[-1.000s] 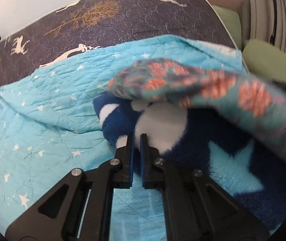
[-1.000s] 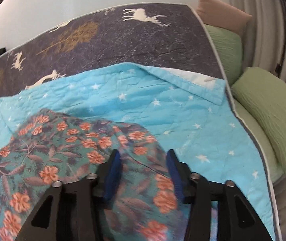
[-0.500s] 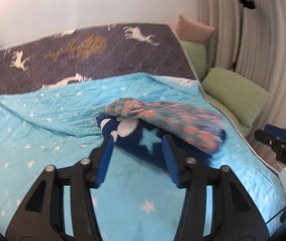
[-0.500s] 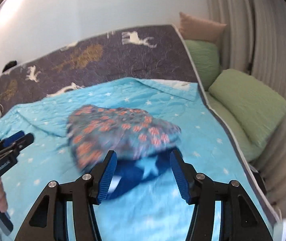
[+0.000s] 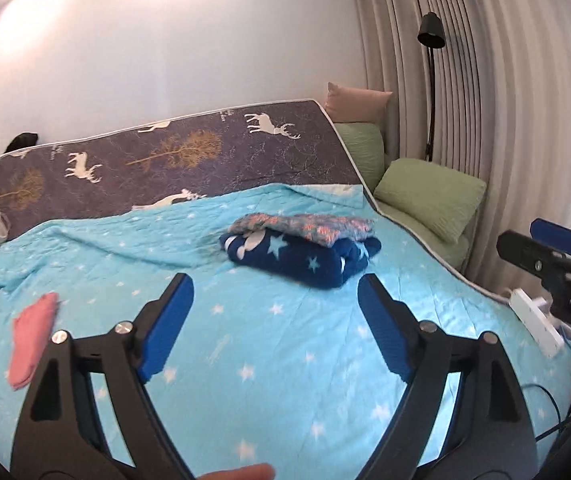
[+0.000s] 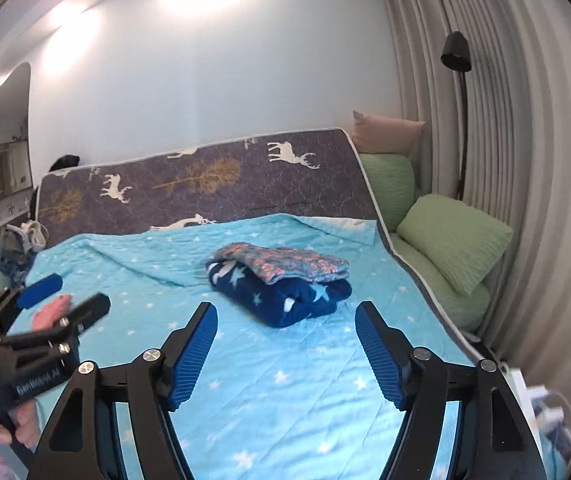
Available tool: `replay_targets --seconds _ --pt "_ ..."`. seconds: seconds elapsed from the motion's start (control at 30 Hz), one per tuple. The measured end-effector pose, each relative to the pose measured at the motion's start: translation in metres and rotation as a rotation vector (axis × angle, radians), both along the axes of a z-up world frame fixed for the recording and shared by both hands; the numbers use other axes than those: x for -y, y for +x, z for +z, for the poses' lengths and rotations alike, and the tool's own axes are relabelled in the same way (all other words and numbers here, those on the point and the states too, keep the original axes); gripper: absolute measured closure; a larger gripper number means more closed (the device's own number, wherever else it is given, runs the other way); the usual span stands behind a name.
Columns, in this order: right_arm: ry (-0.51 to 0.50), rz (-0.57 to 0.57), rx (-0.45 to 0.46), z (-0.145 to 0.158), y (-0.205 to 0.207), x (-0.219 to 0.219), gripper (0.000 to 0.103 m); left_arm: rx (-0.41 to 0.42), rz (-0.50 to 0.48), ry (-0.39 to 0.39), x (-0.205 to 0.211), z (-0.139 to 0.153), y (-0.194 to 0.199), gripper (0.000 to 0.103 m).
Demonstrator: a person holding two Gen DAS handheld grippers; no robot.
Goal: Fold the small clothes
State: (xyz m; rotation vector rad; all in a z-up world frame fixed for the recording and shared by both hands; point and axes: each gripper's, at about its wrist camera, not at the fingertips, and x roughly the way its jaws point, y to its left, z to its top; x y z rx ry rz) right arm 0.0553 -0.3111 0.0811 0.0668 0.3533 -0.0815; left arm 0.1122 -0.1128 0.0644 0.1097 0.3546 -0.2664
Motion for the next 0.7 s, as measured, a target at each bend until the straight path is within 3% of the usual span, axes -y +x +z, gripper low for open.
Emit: replay_targets --seconds 0.2,0.7 --pt "0.055 0.007 -0.004 -0.003 -0.056 -0.017 0.026 0.005 0.021 0.039 -0.009 -0.002 -0.050 0.018" --pt "0.053 -0.024 -0.024 -0.017 -0.095 -0.030 0.025 -0.046 0.049 0.022 -0.022 -0.012 -0.090 0.018"
